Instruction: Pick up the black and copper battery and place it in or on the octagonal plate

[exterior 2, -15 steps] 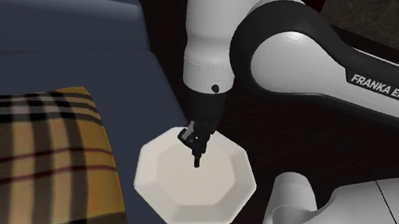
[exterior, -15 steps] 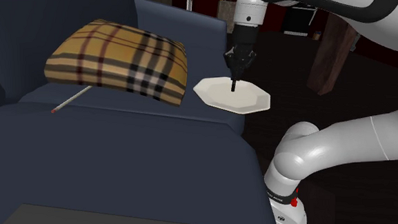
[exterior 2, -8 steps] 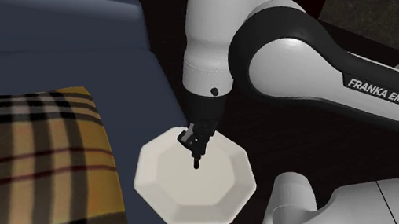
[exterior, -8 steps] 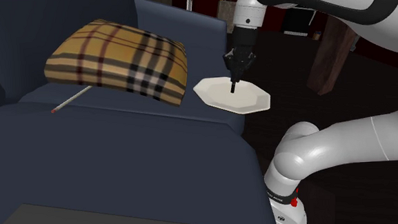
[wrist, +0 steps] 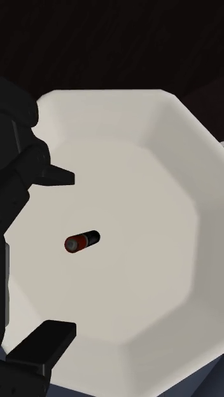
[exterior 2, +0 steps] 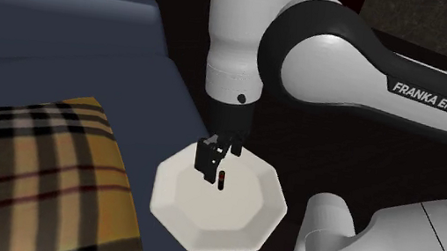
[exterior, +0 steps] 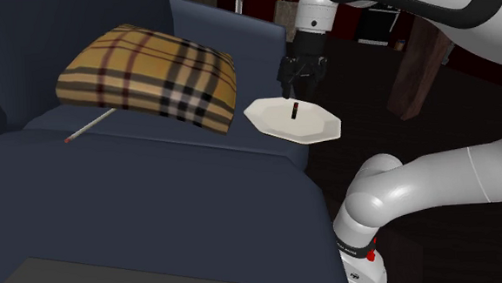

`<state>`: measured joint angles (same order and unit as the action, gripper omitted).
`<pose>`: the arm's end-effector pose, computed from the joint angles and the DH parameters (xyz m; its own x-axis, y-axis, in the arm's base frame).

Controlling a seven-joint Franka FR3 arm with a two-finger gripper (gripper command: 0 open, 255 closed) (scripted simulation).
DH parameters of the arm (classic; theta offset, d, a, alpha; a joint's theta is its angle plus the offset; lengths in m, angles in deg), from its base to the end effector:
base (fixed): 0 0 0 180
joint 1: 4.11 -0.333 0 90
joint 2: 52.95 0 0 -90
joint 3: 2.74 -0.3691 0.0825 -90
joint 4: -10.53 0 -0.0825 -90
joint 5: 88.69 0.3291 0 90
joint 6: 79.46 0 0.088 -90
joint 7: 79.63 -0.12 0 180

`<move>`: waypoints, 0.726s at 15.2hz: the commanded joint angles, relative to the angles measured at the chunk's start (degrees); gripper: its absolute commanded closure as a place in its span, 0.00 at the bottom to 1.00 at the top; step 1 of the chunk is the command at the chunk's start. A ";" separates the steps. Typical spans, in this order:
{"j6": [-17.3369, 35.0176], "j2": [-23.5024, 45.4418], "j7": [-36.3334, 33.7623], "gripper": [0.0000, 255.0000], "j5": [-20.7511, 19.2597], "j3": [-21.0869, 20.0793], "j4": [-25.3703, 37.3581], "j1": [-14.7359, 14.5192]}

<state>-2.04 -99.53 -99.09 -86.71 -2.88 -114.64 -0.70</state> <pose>0.1804 -0.0051 0.6709 0.9245 -0.3800 -0.0298 -0.3807 -0.9244 -0.0235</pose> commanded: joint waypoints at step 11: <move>-5.40 3.64 -0.17 0.00 0.00 0.07 9.05 -0.04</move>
